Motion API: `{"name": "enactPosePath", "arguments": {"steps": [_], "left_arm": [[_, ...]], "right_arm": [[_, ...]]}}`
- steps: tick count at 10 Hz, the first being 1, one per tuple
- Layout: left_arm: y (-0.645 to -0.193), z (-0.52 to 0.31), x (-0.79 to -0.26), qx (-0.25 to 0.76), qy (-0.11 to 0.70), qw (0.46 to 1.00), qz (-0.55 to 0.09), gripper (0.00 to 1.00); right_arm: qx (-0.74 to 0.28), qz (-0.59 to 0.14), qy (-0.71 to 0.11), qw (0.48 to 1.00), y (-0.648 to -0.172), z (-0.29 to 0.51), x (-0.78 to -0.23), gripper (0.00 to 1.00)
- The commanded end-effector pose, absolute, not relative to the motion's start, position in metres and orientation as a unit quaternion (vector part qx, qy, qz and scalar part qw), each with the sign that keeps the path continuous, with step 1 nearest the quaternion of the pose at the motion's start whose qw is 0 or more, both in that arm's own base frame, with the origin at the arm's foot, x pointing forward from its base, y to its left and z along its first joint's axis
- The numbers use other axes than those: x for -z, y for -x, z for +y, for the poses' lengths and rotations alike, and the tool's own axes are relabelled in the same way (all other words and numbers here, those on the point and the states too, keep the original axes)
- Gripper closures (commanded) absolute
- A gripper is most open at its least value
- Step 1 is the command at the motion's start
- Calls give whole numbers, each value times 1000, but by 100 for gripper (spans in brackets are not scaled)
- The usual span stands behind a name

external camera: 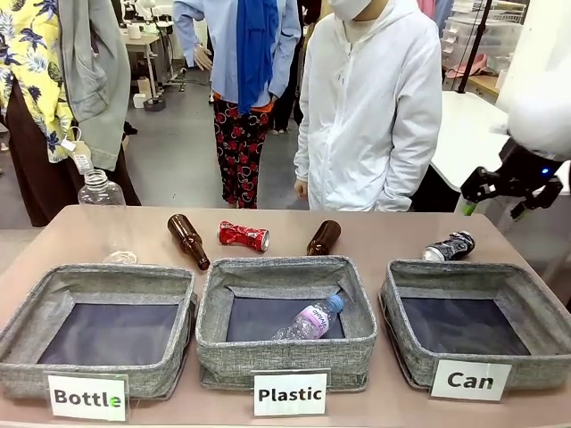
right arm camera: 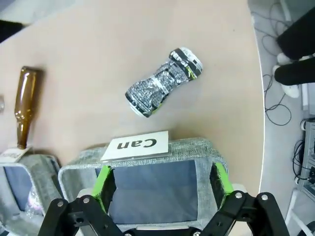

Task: Sort the can waste into the basket.
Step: Pick up the can waste from the table and place it in the right Fabric basket.

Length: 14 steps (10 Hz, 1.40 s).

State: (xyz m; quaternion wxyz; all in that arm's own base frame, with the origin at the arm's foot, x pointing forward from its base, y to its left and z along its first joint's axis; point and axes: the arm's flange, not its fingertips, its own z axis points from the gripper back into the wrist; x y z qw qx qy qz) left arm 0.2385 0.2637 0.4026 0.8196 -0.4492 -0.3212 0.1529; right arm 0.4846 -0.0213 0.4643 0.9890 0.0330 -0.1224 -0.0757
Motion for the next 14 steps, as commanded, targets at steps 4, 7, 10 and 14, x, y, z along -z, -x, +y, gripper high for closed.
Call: {"name": "enactPosePath", "arguments": {"steps": [4,7,10,14], "left_arm": [[-239,264,-403,-144,453,814,-333,0],[-239,264,-403,-144,453,814,-333,0],[-239,264,-403,-144,453,814,-333,0],[-239,264,-403,-144,453,814,-333,0]], "right_arm": [[106,-78,-9,991,-531,-13,-433,0],[140,-62,-6,988,-566,-18,-406,0],[182,-58,-19,981,-581,-23,-376,0],[230,-59,-14,971,-592,-29,-355,0]]}}
